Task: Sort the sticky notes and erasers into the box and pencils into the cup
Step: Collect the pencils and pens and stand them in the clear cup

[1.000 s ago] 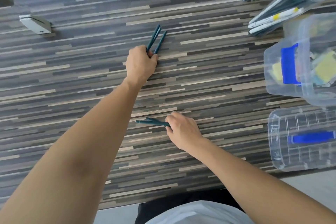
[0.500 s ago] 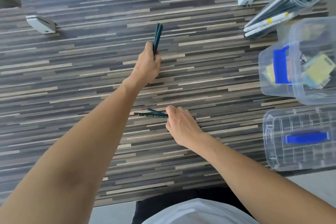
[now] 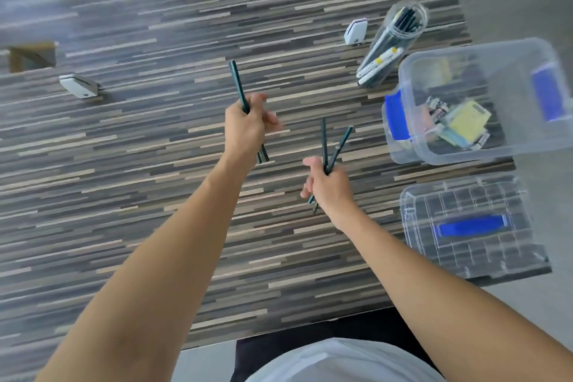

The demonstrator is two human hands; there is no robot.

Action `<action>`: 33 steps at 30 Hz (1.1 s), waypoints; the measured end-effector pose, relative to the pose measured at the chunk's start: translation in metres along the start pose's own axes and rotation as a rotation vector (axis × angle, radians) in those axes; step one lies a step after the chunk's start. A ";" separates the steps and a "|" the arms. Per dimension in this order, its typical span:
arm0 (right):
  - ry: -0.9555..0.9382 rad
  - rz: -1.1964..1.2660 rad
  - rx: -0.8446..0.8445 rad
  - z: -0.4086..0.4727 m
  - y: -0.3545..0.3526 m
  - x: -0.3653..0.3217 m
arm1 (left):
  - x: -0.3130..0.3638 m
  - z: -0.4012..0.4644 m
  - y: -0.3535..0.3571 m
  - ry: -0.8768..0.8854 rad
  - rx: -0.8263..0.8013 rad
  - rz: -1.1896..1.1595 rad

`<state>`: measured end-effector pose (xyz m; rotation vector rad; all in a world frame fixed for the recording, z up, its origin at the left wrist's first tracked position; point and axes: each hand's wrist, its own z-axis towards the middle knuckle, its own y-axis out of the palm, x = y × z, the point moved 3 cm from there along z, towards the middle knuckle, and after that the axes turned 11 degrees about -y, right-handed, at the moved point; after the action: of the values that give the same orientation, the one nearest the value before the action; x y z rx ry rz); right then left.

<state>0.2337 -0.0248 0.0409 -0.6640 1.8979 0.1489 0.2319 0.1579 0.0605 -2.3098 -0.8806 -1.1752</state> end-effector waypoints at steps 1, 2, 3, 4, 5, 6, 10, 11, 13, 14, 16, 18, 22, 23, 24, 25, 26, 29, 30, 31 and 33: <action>0.002 0.071 0.030 0.000 -0.007 -0.009 | 0.003 -0.007 0.008 0.000 -0.009 -0.035; -0.028 0.095 0.051 0.001 -0.016 -0.018 | 0.007 -0.015 0.017 0.008 -0.014 -0.060; -0.071 0.110 0.062 0.001 -0.023 -0.027 | 0.011 -0.022 0.027 0.025 -0.023 -0.076; -0.122 0.124 0.066 0.002 -0.033 -0.037 | 0.017 -0.029 0.038 0.046 -0.038 -0.091; -0.170 0.139 0.072 0.004 -0.042 -0.046 | 0.023 -0.036 0.049 0.064 -0.056 -0.112; -0.213 0.156 0.086 0.006 -0.052 -0.054 | 0.029 -0.042 0.059 0.079 -0.074 -0.130; -0.317 0.223 0.123 0.022 -0.094 -0.081 | 0.057 -0.058 0.099 0.158 -0.111 -0.128; -0.337 0.235 0.130 0.026 -0.107 -0.086 | 0.065 -0.060 0.110 0.178 -0.122 -0.121; -0.361 0.246 0.149 0.036 -0.127 -0.094 | 0.076 -0.060 0.127 0.190 -0.137 -0.131; -0.375 0.255 0.156 0.042 -0.139 -0.099 | 0.084 -0.060 0.137 0.199 -0.138 -0.137; -0.397 0.267 0.159 0.055 -0.157 -0.107 | 0.096 -0.056 0.153 0.216 -0.142 -0.137; -0.420 0.264 0.180 0.069 -0.177 -0.116 | 0.107 -0.052 0.170 0.237 -0.140 -0.143; -0.456 0.325 0.209 0.098 -0.202 -0.136 | 0.128 -0.043 0.199 0.278 -0.146 -0.152; -0.461 0.343 0.219 0.106 -0.207 -0.142 | 0.133 -0.040 0.206 0.298 -0.143 -0.155; -0.464 0.360 0.223 0.114 -0.210 -0.147 | 0.138 -0.036 0.211 0.317 -0.141 -0.158; -0.470 0.373 0.228 0.119 -0.212 -0.151 | 0.143 -0.034 0.215 0.336 -0.141 -0.158; -0.482 0.377 0.231 0.131 -0.215 -0.156 | 0.150 -0.027 0.221 0.352 -0.136 -0.160; -0.515 0.349 0.219 0.149 -0.216 -0.167 | 0.160 -0.013 0.232 0.371 -0.124 -0.170; -0.521 0.339 0.211 0.155 -0.215 -0.169 | 0.161 -0.008 0.235 0.369 -0.123 -0.169; -0.528 0.328 0.200 0.160 -0.213 -0.171 | 0.161 -0.002 0.238 0.368 -0.122 -0.164; -0.532 0.320 0.177 0.170 -0.210 -0.173 | 0.159 0.008 0.242 0.361 -0.125 -0.160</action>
<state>0.5269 -0.0681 0.1635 -0.1677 1.4653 0.3233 0.4741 0.0444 0.1704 -2.0503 -0.8869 -1.6931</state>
